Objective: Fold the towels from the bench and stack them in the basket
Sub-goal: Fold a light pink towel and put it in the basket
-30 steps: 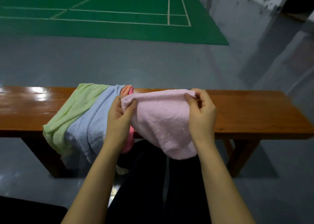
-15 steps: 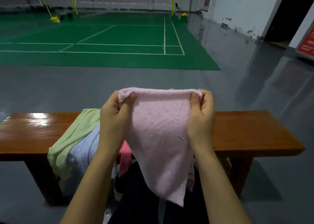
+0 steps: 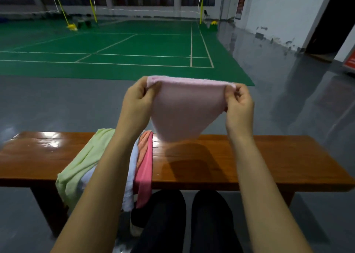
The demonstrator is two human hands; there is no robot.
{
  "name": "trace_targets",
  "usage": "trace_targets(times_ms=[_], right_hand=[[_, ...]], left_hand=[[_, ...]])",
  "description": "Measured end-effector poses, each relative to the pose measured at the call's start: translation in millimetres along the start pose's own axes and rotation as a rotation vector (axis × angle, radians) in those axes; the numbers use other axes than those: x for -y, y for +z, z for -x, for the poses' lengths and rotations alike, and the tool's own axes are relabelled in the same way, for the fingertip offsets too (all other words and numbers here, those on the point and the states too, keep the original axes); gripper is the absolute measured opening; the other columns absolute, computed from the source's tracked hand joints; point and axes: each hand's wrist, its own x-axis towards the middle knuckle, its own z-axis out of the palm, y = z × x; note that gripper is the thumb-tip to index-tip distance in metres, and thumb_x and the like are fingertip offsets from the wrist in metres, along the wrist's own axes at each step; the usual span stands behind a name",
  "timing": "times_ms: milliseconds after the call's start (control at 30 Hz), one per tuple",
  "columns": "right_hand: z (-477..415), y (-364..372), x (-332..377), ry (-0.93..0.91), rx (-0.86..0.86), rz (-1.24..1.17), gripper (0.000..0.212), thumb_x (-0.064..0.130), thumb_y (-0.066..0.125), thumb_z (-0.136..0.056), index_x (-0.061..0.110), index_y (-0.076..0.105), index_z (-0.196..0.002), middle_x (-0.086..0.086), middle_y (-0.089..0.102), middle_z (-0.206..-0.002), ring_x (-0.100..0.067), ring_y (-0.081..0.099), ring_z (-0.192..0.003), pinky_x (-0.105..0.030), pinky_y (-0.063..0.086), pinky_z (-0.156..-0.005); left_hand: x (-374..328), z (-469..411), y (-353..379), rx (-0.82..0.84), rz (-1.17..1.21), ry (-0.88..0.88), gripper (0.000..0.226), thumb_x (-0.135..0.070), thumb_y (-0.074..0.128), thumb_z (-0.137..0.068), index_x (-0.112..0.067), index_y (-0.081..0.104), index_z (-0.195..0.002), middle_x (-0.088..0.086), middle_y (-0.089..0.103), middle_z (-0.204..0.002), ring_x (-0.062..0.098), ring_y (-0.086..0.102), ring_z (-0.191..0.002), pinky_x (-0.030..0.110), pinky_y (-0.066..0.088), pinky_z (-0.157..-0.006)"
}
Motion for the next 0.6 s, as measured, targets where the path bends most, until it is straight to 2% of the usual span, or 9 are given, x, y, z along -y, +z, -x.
trace_targets(times_ms=[100,167,233,300,367,467,533,600], right_hand=[[29.5,-5.2,-44.6,0.049,0.018,0.020,0.011,0.019,0.045,-0.100,0.017,0.052,-0.092,0.007,0.052,-0.081,-0.002,0.047,-0.075,-0.017,0.039,-0.066],[58.5,-10.6,-86.0,0.132,0.029,0.031,0.015,0.013,0.048,-0.099,0.021,0.053,-0.087,0.007,0.054,-0.082,-0.003,0.048,-0.078,-0.020,0.039,-0.070],[91.2,-18.8,-124.7,0.256,0.069,0.079,0.015,0.013,0.048,-0.098,0.022,0.055,-0.088,0.004,0.058,-0.087,-0.010,0.053,-0.085,-0.025,0.042,-0.075],[120.0,-25.6,-152.5,0.401,0.109,0.098,0.011,0.019,0.047,-0.099,0.017,0.057,-0.093,-0.003,0.062,-0.096,-0.019,0.058,-0.092,-0.032,0.046,-0.081],[137.0,-27.0,-167.6,0.496,0.106,0.100,0.013,0.024,0.047,-0.099,0.017,0.057,-0.094,-0.006,0.063,-0.100,-0.021,0.059,-0.094,-0.035,0.048,-0.082],[138.6,-21.4,-173.3,0.496,0.071,0.103,0.012,0.023,0.045,-0.100,0.021,0.054,-0.092,0.000,0.061,-0.096,-0.014,0.056,-0.089,-0.027,0.045,-0.077],[132.6,-17.4,-176.7,0.488,0.067,0.121,0.011,0.023,0.045,-0.100,0.020,0.053,-0.093,0.004,0.058,-0.092,-0.009,0.054,-0.085,-0.022,0.042,-0.071],[126.5,-12.8,-180.7,0.478,0.070,0.138,0.011,0.023,0.045,-0.100,0.018,0.053,-0.094,0.006,0.057,-0.089,-0.007,0.053,-0.082,-0.019,0.041,-0.068]], left_hand=[[44.2,38.0,7.8,0.060,-0.041,-0.092,0.023,-0.026,0.050,-0.096,-0.009,0.064,-0.096,0.002,0.065,-0.087,0.000,0.052,-0.076,0.018,0.039,-0.068],[81.7,74.4,15.2,0.119,-0.062,-0.203,0.017,-0.027,0.052,-0.095,-0.016,0.065,-0.096,-0.007,0.065,-0.088,-0.008,0.053,-0.078,0.012,0.040,-0.072],[114.8,113.1,21.7,0.171,-0.084,-0.340,0.011,-0.022,0.054,-0.096,-0.021,0.063,-0.090,-0.015,0.064,-0.081,-0.015,0.052,-0.073,0.009,0.040,-0.069],[140.3,147.2,26.4,0.206,-0.072,-0.448,0.017,-0.018,0.055,-0.095,-0.023,0.061,-0.080,-0.021,0.062,-0.069,-0.013,0.050,-0.066,0.014,0.039,-0.064],[156.3,167.0,29.8,0.206,-0.031,-0.549,0.018,-0.017,0.056,-0.095,-0.025,0.063,-0.081,-0.026,0.063,-0.070,-0.012,0.051,-0.067,0.014,0.039,-0.064],[166.5,173.7,35.4,0.131,0.014,-0.617,0.011,-0.028,0.056,-0.092,-0.022,0.065,-0.087,-0.022,0.064,-0.075,-0.008,0.052,-0.070,0.018,0.042,-0.067],[168.2,170.3,39.7,0.092,0.004,-0.611,0.020,-0.034,0.054,-0.087,-0.017,0.064,-0.087,-0.014,0.063,-0.075,-0.003,0.050,-0.070,0.023,0.042,-0.069],[168.3,164.2,43.9,0.074,-0.045,-0.596,0.019,-0.029,0.055,-0.092,-0.012,0.063,-0.087,-0.009,0.061,-0.076,-0.001,0.048,-0.067,0.022,0.040,-0.069]])
